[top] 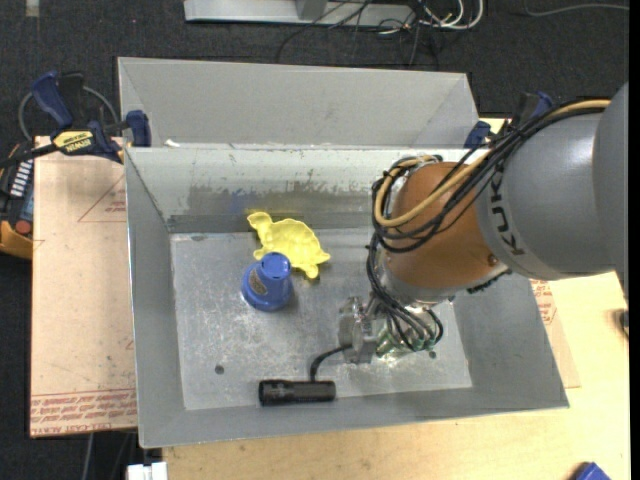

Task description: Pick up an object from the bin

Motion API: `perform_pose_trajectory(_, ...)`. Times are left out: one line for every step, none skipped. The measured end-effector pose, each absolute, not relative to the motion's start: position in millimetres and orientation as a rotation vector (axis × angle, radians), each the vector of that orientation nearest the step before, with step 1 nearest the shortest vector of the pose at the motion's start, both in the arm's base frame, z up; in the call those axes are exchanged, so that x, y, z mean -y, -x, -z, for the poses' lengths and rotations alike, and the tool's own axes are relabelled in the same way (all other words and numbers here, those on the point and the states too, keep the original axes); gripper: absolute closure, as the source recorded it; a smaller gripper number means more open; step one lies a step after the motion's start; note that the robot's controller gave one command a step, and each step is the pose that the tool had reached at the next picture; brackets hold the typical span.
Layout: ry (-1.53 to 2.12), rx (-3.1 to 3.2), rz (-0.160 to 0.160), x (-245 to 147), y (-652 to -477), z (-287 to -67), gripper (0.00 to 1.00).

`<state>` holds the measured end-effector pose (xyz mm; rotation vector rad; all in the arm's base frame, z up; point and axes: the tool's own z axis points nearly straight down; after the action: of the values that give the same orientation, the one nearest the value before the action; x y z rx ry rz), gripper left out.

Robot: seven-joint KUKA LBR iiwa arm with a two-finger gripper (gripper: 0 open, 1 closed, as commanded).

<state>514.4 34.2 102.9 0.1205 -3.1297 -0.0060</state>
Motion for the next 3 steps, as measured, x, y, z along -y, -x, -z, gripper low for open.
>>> perform_pose_trajectory(-0.121, 3.129, 0.006, -34, -514.2, -116, 1.00)
perform_pose_trajectory(-0.121, 3.131, 0.006, -34, -514.7, -126, 1.00)
perform_pose_trajectory(-0.120, 3.133, 0.007, -35, -515.2, -133, 1.00)
